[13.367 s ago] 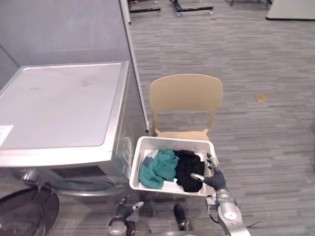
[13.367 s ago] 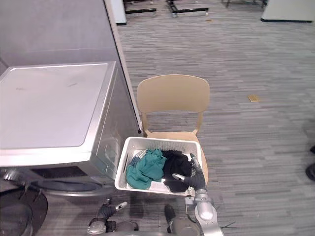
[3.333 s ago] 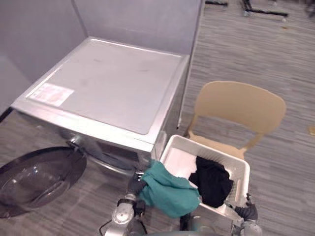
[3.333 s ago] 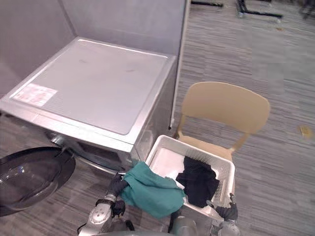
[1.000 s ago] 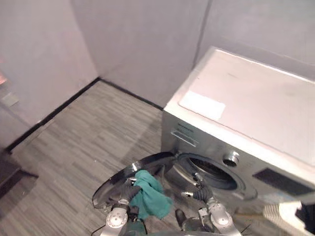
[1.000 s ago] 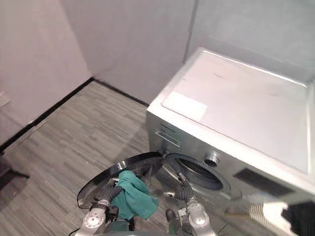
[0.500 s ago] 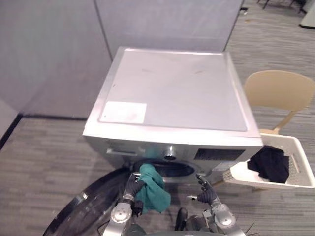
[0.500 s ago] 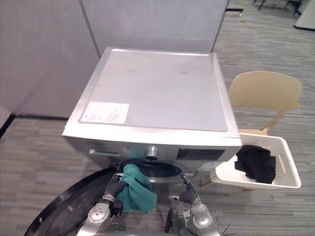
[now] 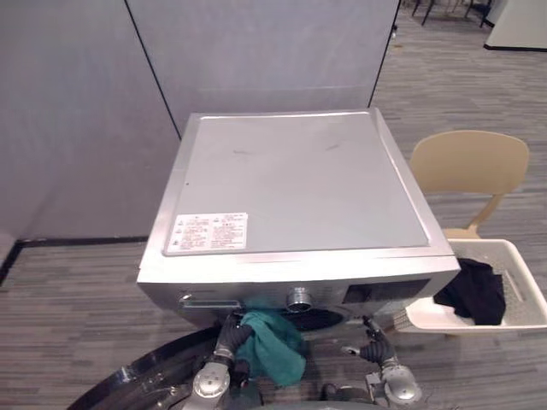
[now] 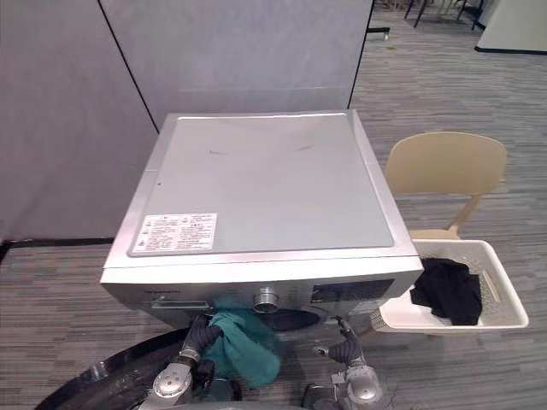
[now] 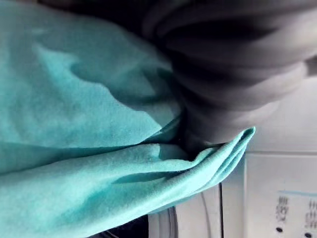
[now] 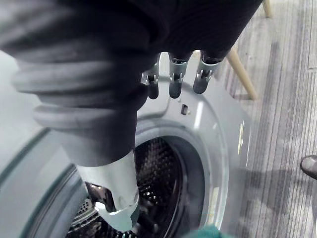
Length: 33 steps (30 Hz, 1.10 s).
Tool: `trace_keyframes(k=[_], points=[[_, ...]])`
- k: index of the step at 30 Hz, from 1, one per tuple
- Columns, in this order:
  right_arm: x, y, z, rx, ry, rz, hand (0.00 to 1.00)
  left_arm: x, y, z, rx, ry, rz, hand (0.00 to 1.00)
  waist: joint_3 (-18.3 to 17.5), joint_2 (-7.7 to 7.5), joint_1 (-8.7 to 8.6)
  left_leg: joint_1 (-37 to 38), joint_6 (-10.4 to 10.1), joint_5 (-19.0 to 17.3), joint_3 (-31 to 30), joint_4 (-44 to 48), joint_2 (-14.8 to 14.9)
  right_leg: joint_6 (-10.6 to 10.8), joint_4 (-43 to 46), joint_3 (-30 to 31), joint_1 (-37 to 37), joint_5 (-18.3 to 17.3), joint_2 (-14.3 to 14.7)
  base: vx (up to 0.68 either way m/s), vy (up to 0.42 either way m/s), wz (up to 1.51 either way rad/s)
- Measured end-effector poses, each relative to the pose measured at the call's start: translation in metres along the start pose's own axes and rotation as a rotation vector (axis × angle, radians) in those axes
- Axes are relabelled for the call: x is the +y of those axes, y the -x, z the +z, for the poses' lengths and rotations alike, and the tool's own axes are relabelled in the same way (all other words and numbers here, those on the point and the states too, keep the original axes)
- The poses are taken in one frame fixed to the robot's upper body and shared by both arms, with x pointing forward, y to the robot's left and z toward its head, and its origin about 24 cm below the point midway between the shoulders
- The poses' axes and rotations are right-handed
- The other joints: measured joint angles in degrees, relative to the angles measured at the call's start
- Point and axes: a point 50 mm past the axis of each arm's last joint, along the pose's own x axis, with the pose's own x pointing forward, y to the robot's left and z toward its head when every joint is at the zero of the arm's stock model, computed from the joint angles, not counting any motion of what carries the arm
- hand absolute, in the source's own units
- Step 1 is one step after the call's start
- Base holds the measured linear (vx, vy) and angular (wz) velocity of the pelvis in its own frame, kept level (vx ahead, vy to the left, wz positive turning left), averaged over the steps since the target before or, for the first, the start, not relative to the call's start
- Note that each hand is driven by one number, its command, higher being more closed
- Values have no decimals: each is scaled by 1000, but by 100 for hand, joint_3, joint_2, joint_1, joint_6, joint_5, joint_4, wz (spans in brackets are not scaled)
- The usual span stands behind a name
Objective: Pick up the laundry basket with both hands and put the clothes into the washing machine.
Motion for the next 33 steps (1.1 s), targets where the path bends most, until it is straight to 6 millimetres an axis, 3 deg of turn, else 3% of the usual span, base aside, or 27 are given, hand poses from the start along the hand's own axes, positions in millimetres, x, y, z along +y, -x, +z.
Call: trace_keyframes(k=[9, 14, 18, 24, 33], points=[[-4, 1, -13, 65, -43, -23, 0, 8, 3, -6, 28, 6, 26, 100, -16, -115, 2, 95, 42, -8, -259, 171, -167, 93, 310, -249, 176, -155, -178, -33, 27, 16], [-6, -4, -12, 76, -53, -30, 0, 15, -5, 4, 1, 38, 53, 100, 148, -201, 22, -972, 40, -758, -414, 1898, -116, 68, 2330, -286, -896, -1107, -401, -135, 13, 16], [-11, -13, 2, 37, -64, -40, 0, 21, -14, 17, -41, 49, 77, 100, 386, -226, -1, -1856, 50, -1201, -430, 3014, -30, 14, 3532, -127, -1810, -1613, -492, -148, -1, -10], [-16, -25, 25, -15, -72, -53, 0, 26, -34, 51, -143, 67, 110, 100, 708, -336, -5, -2939, 94, -1469, -401, 4075, 84, -60, 4681, 30, -3012, -1923, -572, -101, 0, -9], [-28, -45, 90, -203, -160, -131, 0, 12, -60, 116, -329, 121, 113, 100, 1189, -357, -1, -5026, 229, -2034, -554, 6171, 122, -143, 6830, 253, -5082, -2548, -783, -55, 19, -1]])
